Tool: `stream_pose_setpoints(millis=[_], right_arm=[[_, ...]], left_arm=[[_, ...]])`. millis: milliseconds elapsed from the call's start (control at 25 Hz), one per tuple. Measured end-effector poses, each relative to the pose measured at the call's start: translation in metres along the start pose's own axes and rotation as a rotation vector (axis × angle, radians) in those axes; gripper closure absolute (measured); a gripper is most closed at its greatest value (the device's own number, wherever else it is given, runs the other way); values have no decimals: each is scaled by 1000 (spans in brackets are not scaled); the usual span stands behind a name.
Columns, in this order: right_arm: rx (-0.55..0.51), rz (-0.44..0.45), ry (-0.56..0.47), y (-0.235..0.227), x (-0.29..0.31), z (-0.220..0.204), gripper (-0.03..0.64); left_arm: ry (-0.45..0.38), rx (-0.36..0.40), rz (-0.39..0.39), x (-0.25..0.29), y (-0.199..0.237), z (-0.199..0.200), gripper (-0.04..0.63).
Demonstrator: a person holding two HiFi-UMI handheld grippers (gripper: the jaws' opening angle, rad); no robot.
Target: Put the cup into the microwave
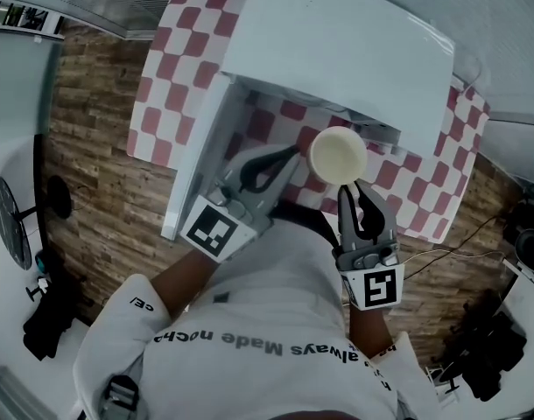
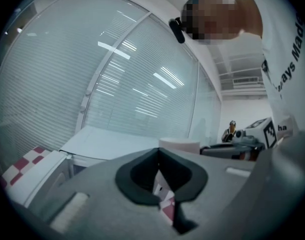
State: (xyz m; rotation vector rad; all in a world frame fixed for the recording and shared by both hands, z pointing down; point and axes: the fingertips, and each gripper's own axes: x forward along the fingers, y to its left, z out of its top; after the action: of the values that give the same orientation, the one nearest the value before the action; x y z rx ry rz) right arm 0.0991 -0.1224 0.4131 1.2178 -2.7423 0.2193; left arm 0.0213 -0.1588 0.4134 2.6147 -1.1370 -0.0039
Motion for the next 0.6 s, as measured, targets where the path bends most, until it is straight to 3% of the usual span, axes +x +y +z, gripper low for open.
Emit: stream_pose_setpoints(millis=[600], right_arm=[[21, -61, 74, -26, 42, -90, 578]], left_arm=[[60, -29, 47, 17, 52, -76, 591]])
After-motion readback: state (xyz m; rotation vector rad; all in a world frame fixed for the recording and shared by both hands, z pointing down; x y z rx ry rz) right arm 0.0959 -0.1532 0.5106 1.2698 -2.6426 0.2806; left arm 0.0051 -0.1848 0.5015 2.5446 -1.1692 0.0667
